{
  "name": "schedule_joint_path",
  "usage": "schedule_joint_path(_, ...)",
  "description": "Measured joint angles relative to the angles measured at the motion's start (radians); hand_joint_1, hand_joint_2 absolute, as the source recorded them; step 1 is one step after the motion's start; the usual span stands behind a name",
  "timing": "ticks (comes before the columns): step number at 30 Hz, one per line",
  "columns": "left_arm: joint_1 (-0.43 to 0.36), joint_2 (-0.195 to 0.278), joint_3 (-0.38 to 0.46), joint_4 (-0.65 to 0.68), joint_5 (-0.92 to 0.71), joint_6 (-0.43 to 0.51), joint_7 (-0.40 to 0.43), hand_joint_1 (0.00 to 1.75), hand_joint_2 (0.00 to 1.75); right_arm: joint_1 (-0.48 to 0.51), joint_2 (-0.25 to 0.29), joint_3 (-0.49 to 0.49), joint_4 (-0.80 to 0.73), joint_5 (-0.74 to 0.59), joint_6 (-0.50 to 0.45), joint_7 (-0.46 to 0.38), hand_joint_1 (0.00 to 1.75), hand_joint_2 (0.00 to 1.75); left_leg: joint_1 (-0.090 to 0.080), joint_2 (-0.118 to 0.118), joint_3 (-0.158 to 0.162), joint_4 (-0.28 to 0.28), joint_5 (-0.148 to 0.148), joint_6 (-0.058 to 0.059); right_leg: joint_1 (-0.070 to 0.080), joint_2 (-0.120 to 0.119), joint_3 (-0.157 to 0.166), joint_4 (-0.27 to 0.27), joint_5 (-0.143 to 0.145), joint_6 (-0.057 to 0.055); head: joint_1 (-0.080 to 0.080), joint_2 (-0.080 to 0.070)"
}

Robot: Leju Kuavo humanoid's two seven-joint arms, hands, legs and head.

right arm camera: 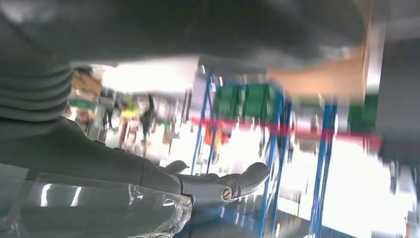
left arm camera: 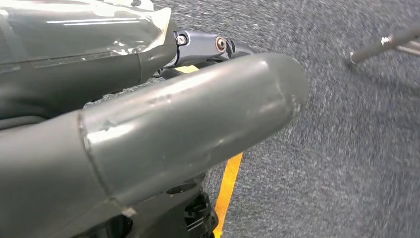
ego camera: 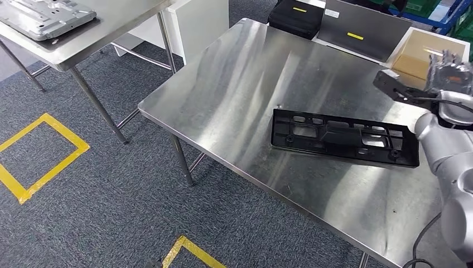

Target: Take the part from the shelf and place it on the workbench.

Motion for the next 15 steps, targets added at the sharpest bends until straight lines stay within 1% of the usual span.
schedule_joint_path(3, 0.0, -0.008, 0.024, 0.0, 0.026, 0.008, -0.003, 0.0, 0.0, 0.014, -0.075, -0.001, -0.062, -0.045, -0.08, -0.076, 0.0, 0.0, 0.0, -0.005, 0.0, 0.001, 0.0, 0.0, 0.0, -0.004, 0.0, -0.001, 0.0, 0.0, 0.0, 0.0)
schedule_joint_path(5, 0.001, -0.014, 0.04, 0.0, 0.036, 0.012, -0.006, 0.0, 0.0, 0.082, -0.157, -0.011, -0.148, -0.139, -0.115, -0.121, 0.0, 0.0, 0.001, -0.009, 0.0, 0.002, -0.001, 0.002, 0.0, -0.008, 0.002, -0.002, -0.001, 0.001, -0.002, 0.0)
schedule_joint_path(7, 0.002, -0.021, 0.056, 0.0, 0.044, 0.015, -0.007, 0.0, 0.0, 0.228, -0.269, -0.039, -0.287, -0.282, -0.142, -0.138, 0.0, 0.0, 0.005, -0.019, 0.001, 0.004, -0.003, 0.004, 0.003, -0.018, 0.006, -0.006, -0.005, 0.003, -0.004, 0.0)
schedule_joint_path(8, 0.003, -0.024, 0.062, 0.0, 0.047, 0.015, -0.007, 0.0, 0.0, 0.34, -0.332, -0.073, -0.376, -0.352, -0.158, -0.138, 0.0, 0.0, 0.007, -0.027, 0.002, 0.005, -0.005, 0.005, 0.006, -0.025, 0.012, -0.009, -0.008, 0.004, -0.003, 0.0)
schedule_joint_path(9, 0.005, -0.027, 0.069, 0.0, 0.05, 0.016, -0.006, 0.0, 0.0, 0.473, -0.385, -0.13, -0.475, -0.406, -0.174, -0.141, 0.0, 0.0, 0.009, -0.034, 0.003, 0.005, -0.007, 0.006, 0.009, -0.032, 0.018, -0.01, -0.011, 0.004, -0.001, 0.0)
schedule_joint_path(10, 0.007, -0.028, 0.076, 0.0, 0.052, 0.016, -0.006, 0.0, 0.0, 0.616, -0.423, -0.21, -0.58, -0.433, -0.185, -0.154, 0.0, 0.0, 0.01, -0.039, 0.004, 0.004, -0.01, 0.006, 0.011, -0.037, 0.024, -0.011, -0.013, 0.004, 0.0, 0.0)
schedule_joint_path(11, 0.009, -0.028, 0.082, 0.0, 0.054, 0.016, -0.005, 0.0, 0.0, 0.764, -0.442, -0.306, -0.688, -0.44, -0.188, -0.178, 0.0, 0.0, 0.011, -0.042, 0.005, 0.004, -0.013, 0.006, 0.013, -0.039, 0.03, -0.012, -0.015, 0.005, 0.003, 0.0)
schedule_joint_path(12, 0.01, -0.028, 0.088, 0.0, 0.055, 0.016, -0.005, 0.0, 0.0, 0.894, -0.437, -0.408, -0.787, -0.429, -0.179, -0.214, 0.0, 0.0, 0.01, -0.041, 0.006, 0.004, -0.014, 0.006, 0.012, -0.039, 0.03, -0.012, -0.015, 0.005, 0.003, 0.0)
schedule_joint_path(13, 0.008, -0.028, 0.094, 0.0, 0.055, 0.016, -0.005, 0.0, 0.0, 1.01, -0.416, -0.52, -0.888, -0.416, -0.161, -0.258, 0.0, 0.0, 0.009, -0.039, 0.006, 0.004, -0.016, 0.007, 0.011, -0.036, 0.029, -0.012, -0.015, 0.005, 0.002, 0.0)
schedule_joint_path(14, 0.007, -0.028, 0.099, 0.0, 0.055, 0.016, -0.005, 0.0, 0.0, 1.104, -0.39, -0.622, -0.975, -0.407, -0.138, -0.298, 0.0, 0.0, 0.008, -0.036, 0.007, 0.004, -0.017, 0.007, 0.01, -0.034, 0.028, -0.012, -0.016, 0.005, 0.001, 0.0)
schedule_joint_path(15, 0.005, -0.027, 0.104, 0.0, 0.055, 0.016, -0.004, 0.0, 0.0, 1.177, -0.361, -0.724, -1.057, -0.401, -0.113, -0.332, 0.0, 0.0, 0.008, -0.034, 0.007, 0.004, -0.017, 0.007, 0.009, -0.032, 0.027, -0.012, -0.017, 0.004, -0.001, 0.0)
